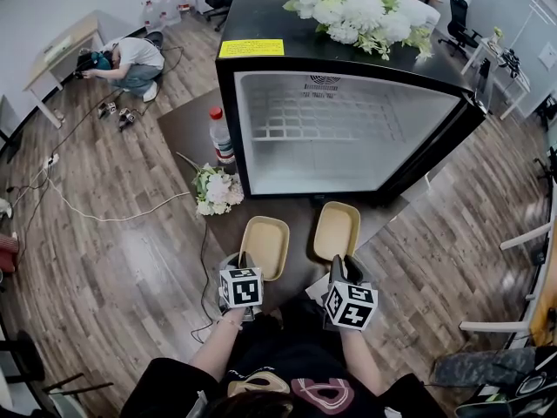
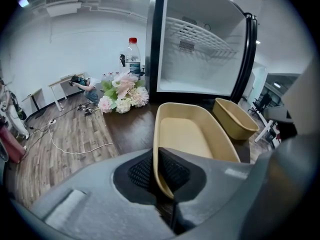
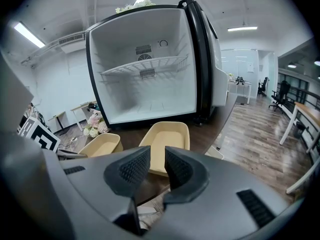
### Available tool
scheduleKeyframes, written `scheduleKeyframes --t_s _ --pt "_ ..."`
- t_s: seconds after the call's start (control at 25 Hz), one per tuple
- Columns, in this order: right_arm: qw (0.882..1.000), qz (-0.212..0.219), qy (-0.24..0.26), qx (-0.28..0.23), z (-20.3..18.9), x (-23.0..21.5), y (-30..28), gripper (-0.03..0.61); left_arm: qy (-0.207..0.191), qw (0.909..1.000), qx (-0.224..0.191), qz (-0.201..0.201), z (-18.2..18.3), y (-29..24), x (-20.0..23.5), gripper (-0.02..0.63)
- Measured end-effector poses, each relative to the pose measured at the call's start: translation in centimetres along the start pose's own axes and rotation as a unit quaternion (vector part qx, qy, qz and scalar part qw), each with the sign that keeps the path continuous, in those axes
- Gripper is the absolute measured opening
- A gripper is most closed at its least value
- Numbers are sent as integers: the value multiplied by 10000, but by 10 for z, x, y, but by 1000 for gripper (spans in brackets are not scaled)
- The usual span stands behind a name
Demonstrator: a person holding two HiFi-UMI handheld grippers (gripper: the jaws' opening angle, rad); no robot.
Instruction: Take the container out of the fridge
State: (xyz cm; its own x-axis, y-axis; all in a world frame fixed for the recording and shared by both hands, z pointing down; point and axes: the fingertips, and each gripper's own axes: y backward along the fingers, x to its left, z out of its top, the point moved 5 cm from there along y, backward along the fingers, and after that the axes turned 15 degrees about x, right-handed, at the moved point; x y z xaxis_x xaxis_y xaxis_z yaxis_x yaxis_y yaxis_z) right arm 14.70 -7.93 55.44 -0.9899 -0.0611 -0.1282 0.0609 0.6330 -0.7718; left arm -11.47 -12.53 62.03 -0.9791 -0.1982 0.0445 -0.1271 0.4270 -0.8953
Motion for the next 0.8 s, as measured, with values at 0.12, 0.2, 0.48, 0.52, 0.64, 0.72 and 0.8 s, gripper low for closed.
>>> scheduleKeyframes --t_s 0.12,0.2,0.48,0.52,0.64,0.72,0.8 --pt "10000 -19 -23 -2 0 -2 1 92 92 9999 47 -52 -2 -2 0 20" --pt "10000 -35 -35 -14 -1 -2 2 94 174 9997 69 -158 -2 -4 1 18" --pt "10000 -32 12 -53 -2 1 4 110 406 9976 -2 -563 2 -5 2 125" --pt "10000 -15 2 -49 -2 1 4 115 444 9966 -5 -690 2 -5 0 140" --pt "9999 101 -97 -38 -3 2 5 127 401 9960 -128 -789 3 -1 0 158" --pt "9997 174 -132 -90 -2 4 8 138 372 9959 -324 -760 5 5 1 160" --pt "9996 197 -118 -160 0 6 10 146 331 9949 -547 -774 8 13 2 160"
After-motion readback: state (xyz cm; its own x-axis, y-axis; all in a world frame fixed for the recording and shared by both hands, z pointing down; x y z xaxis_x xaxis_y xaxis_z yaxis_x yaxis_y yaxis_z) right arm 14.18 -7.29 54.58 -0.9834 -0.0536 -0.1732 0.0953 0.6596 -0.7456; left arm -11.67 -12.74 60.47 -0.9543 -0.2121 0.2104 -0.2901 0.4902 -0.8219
